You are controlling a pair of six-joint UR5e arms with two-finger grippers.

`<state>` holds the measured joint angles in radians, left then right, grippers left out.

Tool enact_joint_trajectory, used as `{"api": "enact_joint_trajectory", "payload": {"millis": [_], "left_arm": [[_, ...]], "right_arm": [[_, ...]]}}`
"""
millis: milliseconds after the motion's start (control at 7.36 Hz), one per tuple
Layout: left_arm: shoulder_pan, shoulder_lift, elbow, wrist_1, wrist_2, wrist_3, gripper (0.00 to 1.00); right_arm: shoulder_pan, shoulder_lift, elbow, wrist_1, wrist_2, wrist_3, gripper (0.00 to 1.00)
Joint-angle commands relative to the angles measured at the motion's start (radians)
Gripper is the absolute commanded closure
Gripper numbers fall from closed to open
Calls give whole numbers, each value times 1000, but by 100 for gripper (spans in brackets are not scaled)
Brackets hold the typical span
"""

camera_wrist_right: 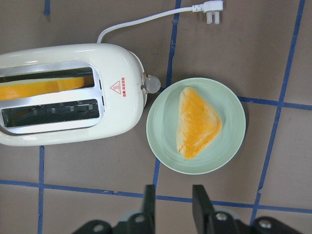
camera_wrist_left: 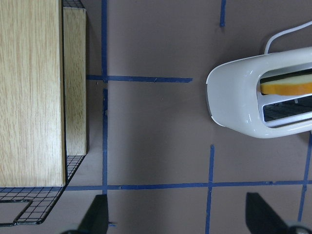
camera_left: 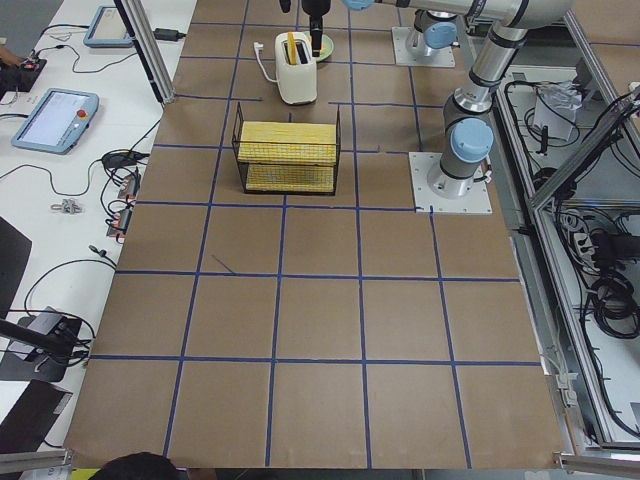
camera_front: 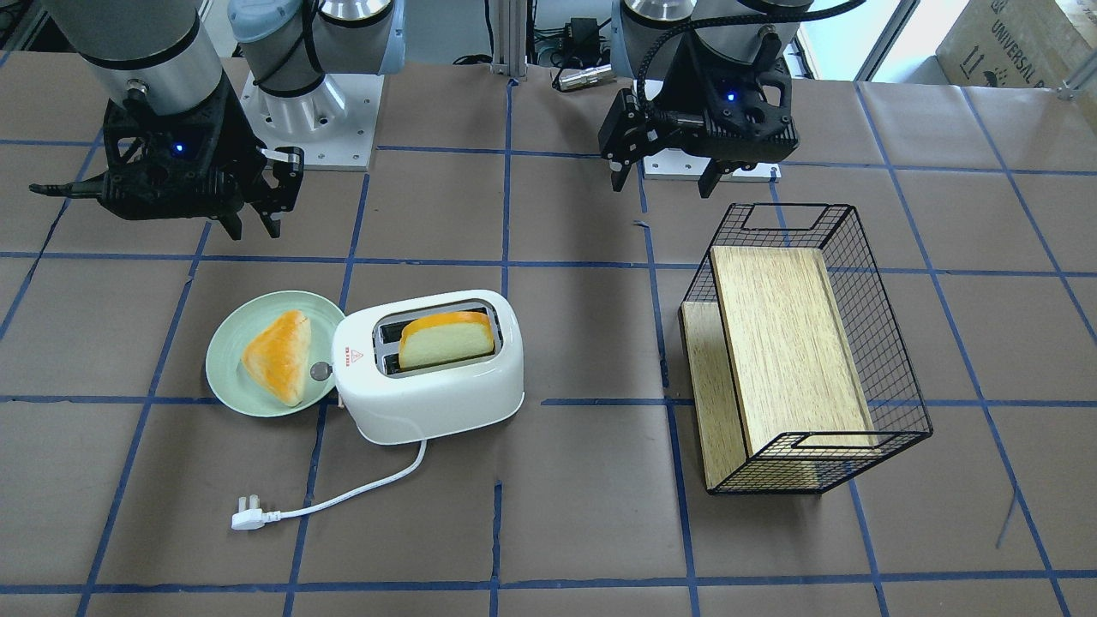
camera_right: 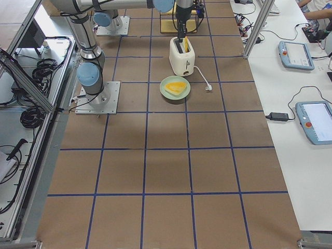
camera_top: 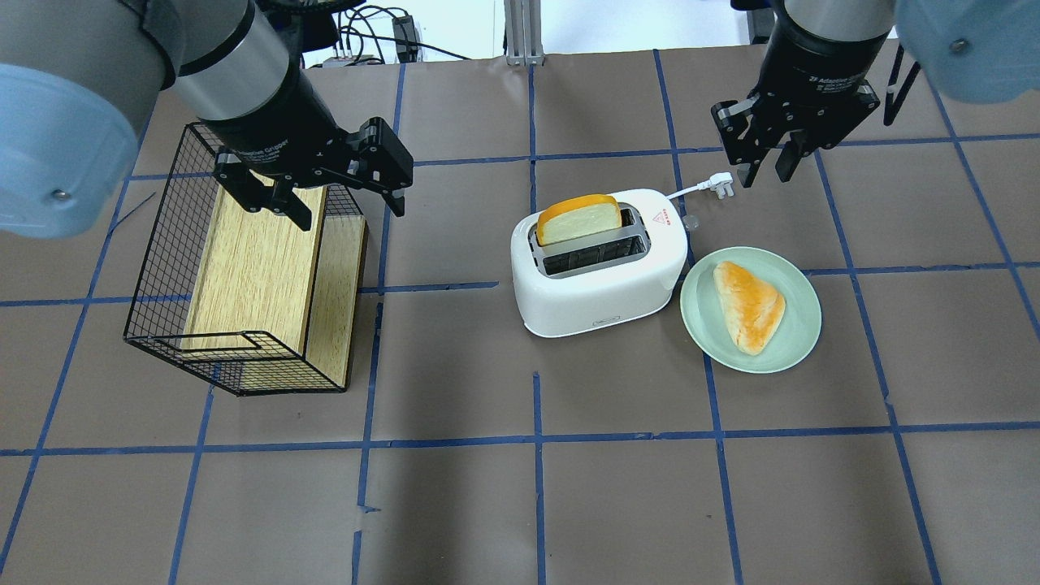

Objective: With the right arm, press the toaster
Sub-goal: 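Move the right gripper down toward the toaster's lever side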

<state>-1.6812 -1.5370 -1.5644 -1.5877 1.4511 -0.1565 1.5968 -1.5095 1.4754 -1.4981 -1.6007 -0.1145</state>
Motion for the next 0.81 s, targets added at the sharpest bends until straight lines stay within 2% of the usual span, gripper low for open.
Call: {"api": "enact_joint_trajectory", "payload": {"millis": [0,136,272,543,679], "left_arm": [[0,0,0,0,0,0,0],[0,0,0,0,0,0,0],[0,0,0,0,0,0,0],[0,0,1,0,0,0,0],[0,0,0,0,0,0,0]], "right_arm": [[0,0,-3,-1,-8,-22,100],[0,0,-13,-10,-18,-112,99],[0,0,-6,-61,-7,-360,100],[6,11,23,-76,48,-698,100],[2,41,45,-85,45,-885,100]]}}
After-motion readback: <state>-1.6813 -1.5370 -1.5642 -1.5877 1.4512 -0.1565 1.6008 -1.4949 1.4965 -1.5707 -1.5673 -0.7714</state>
